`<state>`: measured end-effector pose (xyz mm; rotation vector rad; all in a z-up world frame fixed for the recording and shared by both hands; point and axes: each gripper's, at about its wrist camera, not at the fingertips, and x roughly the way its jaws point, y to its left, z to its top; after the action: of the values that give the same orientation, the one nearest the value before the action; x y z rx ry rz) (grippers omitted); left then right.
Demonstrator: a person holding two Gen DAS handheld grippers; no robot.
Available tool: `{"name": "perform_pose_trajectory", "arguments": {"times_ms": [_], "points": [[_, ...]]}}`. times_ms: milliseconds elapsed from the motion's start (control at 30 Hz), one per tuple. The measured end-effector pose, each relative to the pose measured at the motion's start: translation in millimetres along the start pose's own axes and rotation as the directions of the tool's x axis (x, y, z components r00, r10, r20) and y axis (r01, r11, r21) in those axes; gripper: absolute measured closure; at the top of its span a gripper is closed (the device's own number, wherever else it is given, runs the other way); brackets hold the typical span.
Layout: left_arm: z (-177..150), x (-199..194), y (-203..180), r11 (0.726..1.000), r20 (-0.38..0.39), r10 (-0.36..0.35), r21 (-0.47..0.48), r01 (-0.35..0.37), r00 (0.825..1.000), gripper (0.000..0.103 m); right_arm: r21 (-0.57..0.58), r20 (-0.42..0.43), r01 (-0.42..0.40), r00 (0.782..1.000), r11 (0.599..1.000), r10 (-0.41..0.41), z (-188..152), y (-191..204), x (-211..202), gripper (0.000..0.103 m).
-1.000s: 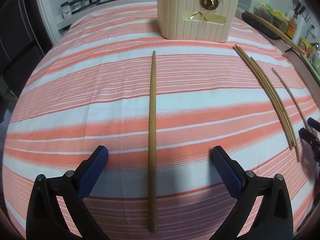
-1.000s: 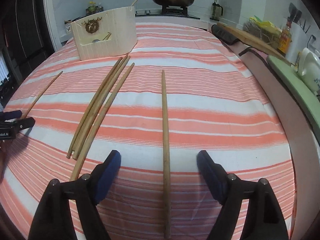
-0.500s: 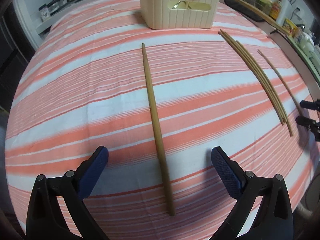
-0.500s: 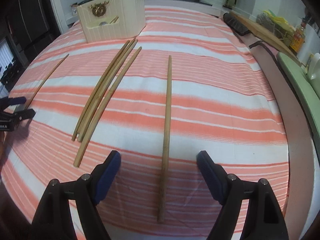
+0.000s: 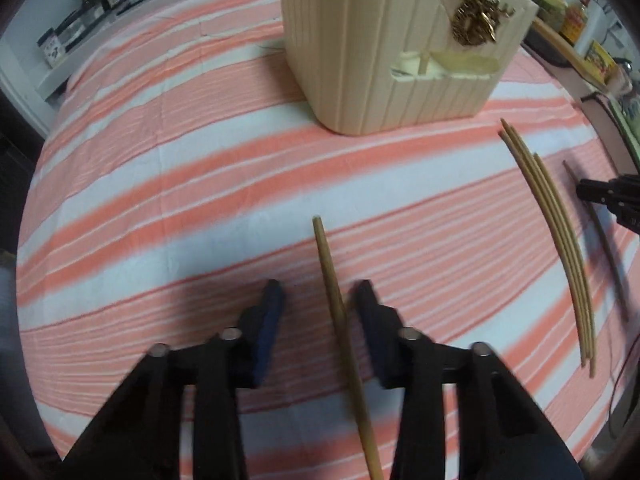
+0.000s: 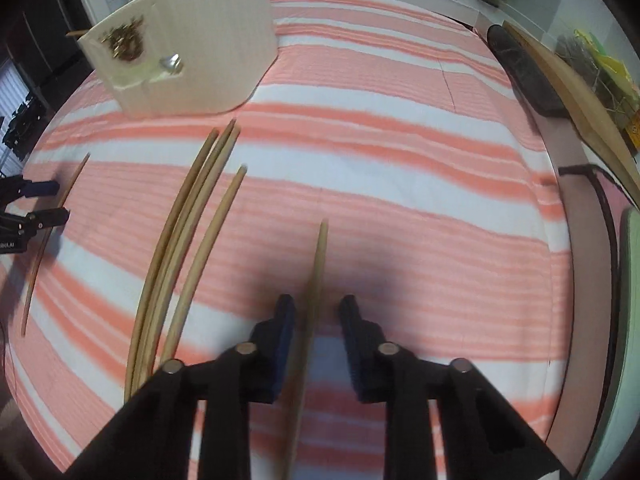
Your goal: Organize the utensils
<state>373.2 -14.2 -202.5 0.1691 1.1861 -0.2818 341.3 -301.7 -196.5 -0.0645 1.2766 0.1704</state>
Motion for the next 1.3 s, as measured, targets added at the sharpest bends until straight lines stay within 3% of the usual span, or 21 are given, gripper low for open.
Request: {"name": "perform_pose_trajectory", "arguments": {"times_ms": [33, 133, 233, 433, 667, 967, 1133, 1200, 1300], "points": [[2, 0, 4, 0.999, -0.001, -0.026, -0.024, 0.026, 1.000, 0.098, 0.017, 0.021, -0.013, 1.000, 1.000, 0.013, 6, -1, 0, 0.097], [-3, -17, 15, 0.996, 0.061, -0.047, -0.076, 0.052, 0.997, 0.099, 0.057, 0.124, -0.075, 0.990, 0.996, 0.067, 12, 1, -19, 0.097], [-19, -59, 22, 0.988, 0.181, -0.106, -0.091, 0.124, 0.978, 0.099, 0.058, 0.266, -0.144, 0.956, 0.988, 0.124, 4, 7, -67, 0.097], [-45, -152, 13, 0.974, 0.395, -0.184, -0.049, 0.221, 0.900, 0.099, -0.010, 0.467, -0.197, 0.866, 0.980, 0.179, -19, 28, -161, 0.097], [-46, -216, 8, 0.960, 0.537, -0.222, -0.027, 0.279, 0.814, 0.099, -0.041, 0.577, -0.169, 0.800, 0.985, 0.162, -24, 43, -209, 0.097], [9, -287, 16, 0.961, 0.666, -0.209, 0.005, 0.275, 0.717, 0.099, -0.064, 0.660, -0.111, 0.741, 0.992, 0.125, 25, 45, -252, 0.097], [57, -315, 11, 0.978, 0.746, -0.137, -0.003, 0.209, 0.652, 0.099, -0.078, 0.719, -0.080, 0.686, 0.994, 0.112, 66, 48, -279, 0.097], [76, -313, 9, 0.981, 0.757, -0.115, -0.013, 0.192, 0.643, 0.099, -0.083, 0.740, -0.075, 0.663, 0.994, 0.112, 82, 52, -283, 0.097], [105, -292, 8, 0.981, 0.739, -0.104, -0.033, 0.190, 0.666, 0.099, -0.086, 0.749, -0.082, 0.652, 0.993, 0.119, 108, 57, -275, 0.097]]}}
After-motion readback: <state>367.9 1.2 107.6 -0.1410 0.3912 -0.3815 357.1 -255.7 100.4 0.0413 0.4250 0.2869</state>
